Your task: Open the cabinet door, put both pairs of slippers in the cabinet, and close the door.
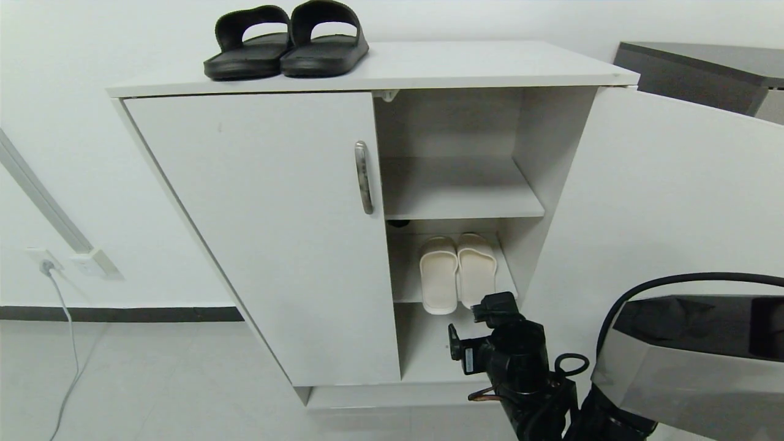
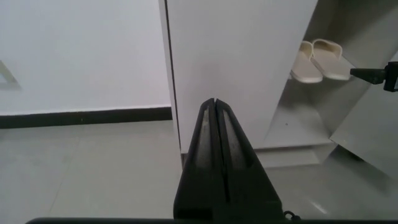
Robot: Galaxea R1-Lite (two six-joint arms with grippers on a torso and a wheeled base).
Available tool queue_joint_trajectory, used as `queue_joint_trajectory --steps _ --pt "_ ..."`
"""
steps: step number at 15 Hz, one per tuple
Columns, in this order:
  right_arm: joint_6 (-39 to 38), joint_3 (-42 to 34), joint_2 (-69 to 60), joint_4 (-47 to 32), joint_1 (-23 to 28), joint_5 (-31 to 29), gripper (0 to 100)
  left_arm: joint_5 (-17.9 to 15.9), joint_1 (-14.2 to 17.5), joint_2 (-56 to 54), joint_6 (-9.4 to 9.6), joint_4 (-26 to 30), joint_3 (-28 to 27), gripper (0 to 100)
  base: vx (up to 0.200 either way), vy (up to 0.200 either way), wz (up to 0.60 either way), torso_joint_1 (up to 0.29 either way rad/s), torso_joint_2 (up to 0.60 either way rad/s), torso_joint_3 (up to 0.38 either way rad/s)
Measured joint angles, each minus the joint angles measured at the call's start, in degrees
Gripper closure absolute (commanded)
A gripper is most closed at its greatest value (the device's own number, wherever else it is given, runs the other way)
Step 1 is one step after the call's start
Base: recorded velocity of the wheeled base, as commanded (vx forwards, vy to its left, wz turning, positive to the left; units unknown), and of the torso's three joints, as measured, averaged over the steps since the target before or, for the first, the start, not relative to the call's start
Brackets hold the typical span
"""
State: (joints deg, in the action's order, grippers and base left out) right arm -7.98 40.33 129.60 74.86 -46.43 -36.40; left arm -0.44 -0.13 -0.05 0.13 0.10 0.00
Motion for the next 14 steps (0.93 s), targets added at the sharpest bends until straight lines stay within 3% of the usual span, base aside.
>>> queue_joint_trajectory --steps 14 --pt "0.18 -1.83 -0.16 1.48 -0.22 -0.33 0 -0.1 -0.05 0.0 -0.11 0.0 0.0 100 0.0 0.0 0.0 0.0 0.0 0.0"
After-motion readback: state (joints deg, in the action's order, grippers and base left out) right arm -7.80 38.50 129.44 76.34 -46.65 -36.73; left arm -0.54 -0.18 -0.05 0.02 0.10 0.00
